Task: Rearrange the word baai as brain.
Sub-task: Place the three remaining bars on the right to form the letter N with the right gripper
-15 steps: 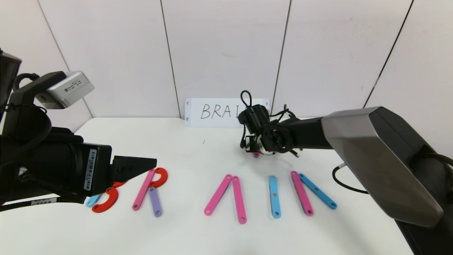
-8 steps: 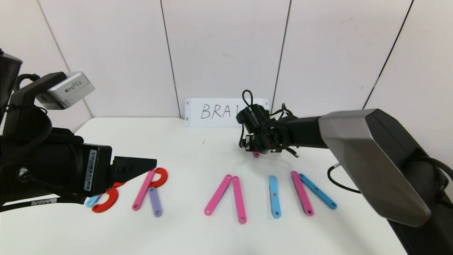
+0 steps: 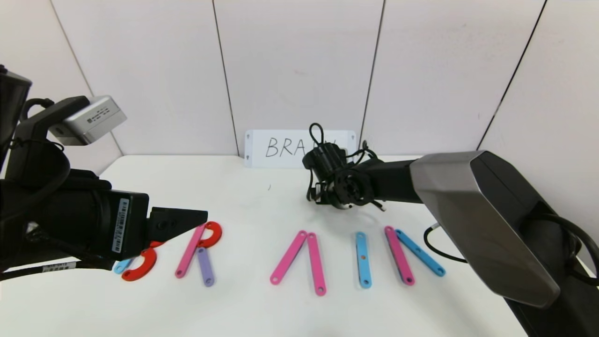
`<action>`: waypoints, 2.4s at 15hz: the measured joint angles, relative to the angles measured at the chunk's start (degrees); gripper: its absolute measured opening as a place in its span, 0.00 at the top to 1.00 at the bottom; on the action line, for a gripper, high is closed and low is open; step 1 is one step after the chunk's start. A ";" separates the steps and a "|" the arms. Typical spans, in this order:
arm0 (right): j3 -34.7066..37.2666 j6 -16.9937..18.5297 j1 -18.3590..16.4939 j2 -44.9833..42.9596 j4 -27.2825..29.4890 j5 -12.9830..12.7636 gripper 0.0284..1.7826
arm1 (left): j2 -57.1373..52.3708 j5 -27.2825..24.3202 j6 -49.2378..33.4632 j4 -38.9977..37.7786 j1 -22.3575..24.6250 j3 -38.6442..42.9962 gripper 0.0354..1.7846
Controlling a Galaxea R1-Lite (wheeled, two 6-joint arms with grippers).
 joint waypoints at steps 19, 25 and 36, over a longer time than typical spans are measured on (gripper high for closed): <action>-0.22 -0.49 -1.76 0.29 -2.57 0.35 0.03 | 0.09 0.07 0.04 -0.06 0.00 0.27 0.03; -0.22 -0.49 -1.87 -0.22 -2.84 0.18 0.03 | 0.20 0.05 0.09 -0.01 -0.06 0.35 0.03; -0.24 -0.77 -1.78 0.39 -3.04 0.33 0.05 | 0.20 0.10 0.09 0.00 -0.09 0.28 0.03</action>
